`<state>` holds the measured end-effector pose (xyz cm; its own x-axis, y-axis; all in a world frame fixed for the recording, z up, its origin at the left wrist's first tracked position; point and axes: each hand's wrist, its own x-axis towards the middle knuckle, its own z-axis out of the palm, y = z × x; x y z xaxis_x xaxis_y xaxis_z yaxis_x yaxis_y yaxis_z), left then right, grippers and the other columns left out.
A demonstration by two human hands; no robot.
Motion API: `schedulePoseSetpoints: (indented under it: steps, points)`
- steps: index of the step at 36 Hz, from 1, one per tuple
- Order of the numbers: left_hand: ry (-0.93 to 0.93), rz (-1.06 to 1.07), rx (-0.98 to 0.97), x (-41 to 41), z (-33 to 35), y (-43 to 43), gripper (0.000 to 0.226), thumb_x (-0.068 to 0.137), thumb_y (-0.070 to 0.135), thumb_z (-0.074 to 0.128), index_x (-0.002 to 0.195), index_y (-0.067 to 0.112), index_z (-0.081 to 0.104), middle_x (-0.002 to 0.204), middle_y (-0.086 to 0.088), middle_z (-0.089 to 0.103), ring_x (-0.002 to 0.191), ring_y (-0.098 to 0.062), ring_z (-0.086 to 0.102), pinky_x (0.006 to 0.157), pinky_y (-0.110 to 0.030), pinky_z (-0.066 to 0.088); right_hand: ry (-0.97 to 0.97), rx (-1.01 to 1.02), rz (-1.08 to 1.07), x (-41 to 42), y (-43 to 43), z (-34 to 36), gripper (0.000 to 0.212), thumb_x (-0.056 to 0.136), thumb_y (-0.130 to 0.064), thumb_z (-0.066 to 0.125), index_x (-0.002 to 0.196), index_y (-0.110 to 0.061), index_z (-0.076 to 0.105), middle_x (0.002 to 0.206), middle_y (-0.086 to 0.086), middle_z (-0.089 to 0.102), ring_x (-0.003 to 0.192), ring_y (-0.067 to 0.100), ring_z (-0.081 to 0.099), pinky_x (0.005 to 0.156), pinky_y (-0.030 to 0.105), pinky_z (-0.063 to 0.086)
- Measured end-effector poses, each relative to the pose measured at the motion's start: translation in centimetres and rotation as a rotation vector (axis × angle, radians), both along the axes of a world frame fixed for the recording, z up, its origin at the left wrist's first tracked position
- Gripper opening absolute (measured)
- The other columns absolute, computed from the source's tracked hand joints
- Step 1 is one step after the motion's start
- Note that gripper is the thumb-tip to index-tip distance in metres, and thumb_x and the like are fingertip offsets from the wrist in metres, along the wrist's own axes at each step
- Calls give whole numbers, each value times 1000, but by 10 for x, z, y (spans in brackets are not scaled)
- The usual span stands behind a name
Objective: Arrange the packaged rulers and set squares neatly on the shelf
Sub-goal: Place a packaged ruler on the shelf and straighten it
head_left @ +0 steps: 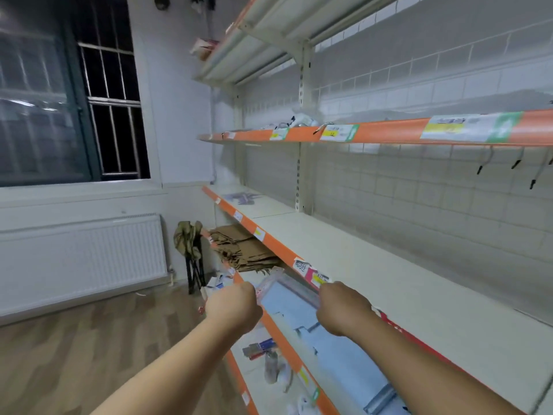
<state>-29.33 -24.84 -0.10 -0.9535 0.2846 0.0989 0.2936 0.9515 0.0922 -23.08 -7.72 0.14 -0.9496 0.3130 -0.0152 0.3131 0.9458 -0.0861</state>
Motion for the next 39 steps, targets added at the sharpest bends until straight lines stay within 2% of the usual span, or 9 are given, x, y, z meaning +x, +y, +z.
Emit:
schedulePoseSetpoints:
  steps: [4,7,11,17,24,29,33,37,39]
  points:
    - [2,-4,-8,-53,2,-30,7,89,21,49,88,14,48,83,-1,51,78,-23,53,67,-27,43,-20,1,14,-54,-29,-3,10,90,-8,48,83,-15,44,82,0,44,72,20,49,55,24,34]
    - [21,-19,-11,-92,6,-48,5,90,20,49,90,15,50,83,-1,50,78,-23,51,67,-28,43,18,-2,6,-93,-46,-2,22,90,-9,47,71,-16,38,78,0,42,68,18,47,52,22,32]
    - [25,-12,-17,-140,4,-67,13,88,19,51,75,17,48,68,3,47,73,-21,55,63,-26,45,50,-25,-20,-143,-65,0,14,91,-11,51,80,-16,42,81,0,43,62,15,43,48,24,31]
    - [-1,-6,-9,-211,-3,-87,5,87,20,50,89,15,51,82,0,53,75,-21,55,65,-27,45,50,-34,-15,-214,-83,-6,7,89,-10,50,85,-15,50,78,0,48,60,15,44,48,24,31]
    - [-25,35,-17,-294,-4,-91,7,90,21,49,85,16,49,84,-1,53,77,-22,53,66,-27,44,16,-26,48,-309,-84,-3,4,89,-8,49,88,-13,48,73,0,41,55,15,38,46,24,26]
    - [-28,92,-10,-350,-3,-89,12,92,28,50,87,18,54,84,1,53,76,-21,54,65,-27,43,2,-37,106,-379,-79,-1,6,87,-9,50,89,-14,49,91,5,48,68,21,48,47,23,29]
    - [-13,145,31,-396,3,-91,14,92,29,51,83,18,52,73,3,51,71,-21,55,60,-27,42,43,-41,156,-434,-77,8,6,84,-7,51,85,-13,52,82,3,50,71,25,52,47,22,32]
    - [-17,180,4,-435,4,-97,17,92,29,51,81,17,50,66,3,45,69,-21,52,59,-27,40,74,-30,195,-478,-86,9,13,88,-18,53,101,-13,56,88,3,49,75,26,51,49,23,32]
    - [-14,187,-1,-455,3,-100,20,93,32,51,82,16,50,70,2,48,70,-21,52,60,-27,40,70,-19,228,-501,-89,6,6,90,-19,53,92,-14,55,84,2,48,75,25,50,46,22,28]
